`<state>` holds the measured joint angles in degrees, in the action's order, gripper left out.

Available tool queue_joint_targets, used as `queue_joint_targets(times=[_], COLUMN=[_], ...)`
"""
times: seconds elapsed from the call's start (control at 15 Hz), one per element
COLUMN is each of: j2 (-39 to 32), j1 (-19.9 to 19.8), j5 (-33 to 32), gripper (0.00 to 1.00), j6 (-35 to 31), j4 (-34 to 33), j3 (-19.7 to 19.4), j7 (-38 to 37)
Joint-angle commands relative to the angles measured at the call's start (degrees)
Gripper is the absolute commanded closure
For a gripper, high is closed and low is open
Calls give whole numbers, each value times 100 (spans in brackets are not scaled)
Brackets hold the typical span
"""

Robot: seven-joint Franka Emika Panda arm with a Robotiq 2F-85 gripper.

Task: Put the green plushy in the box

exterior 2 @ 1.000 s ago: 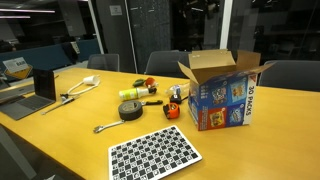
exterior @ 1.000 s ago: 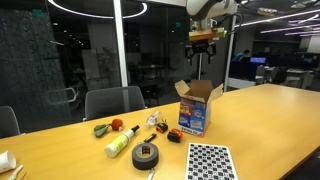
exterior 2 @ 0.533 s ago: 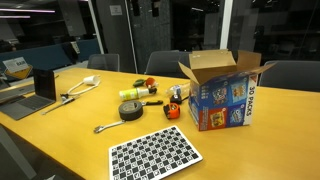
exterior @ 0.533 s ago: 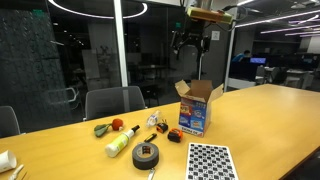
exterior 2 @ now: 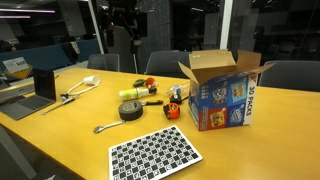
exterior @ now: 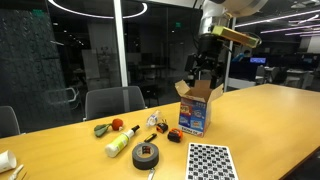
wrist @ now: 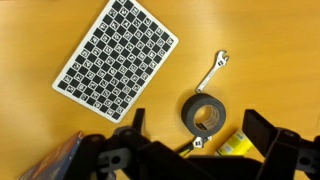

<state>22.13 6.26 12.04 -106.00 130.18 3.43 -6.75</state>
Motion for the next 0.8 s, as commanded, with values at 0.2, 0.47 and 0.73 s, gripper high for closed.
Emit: queue_joint_targets(times=[0.2,0.47,0.73], j2=[633,527,633], j1=[-226,-264,-288], j5=[-265,-253,-256], gripper=[0,0,0], j6=[759,844,899], j4=[379,316,380], j3=[-34,-16,-20], j7=[138,113,112])
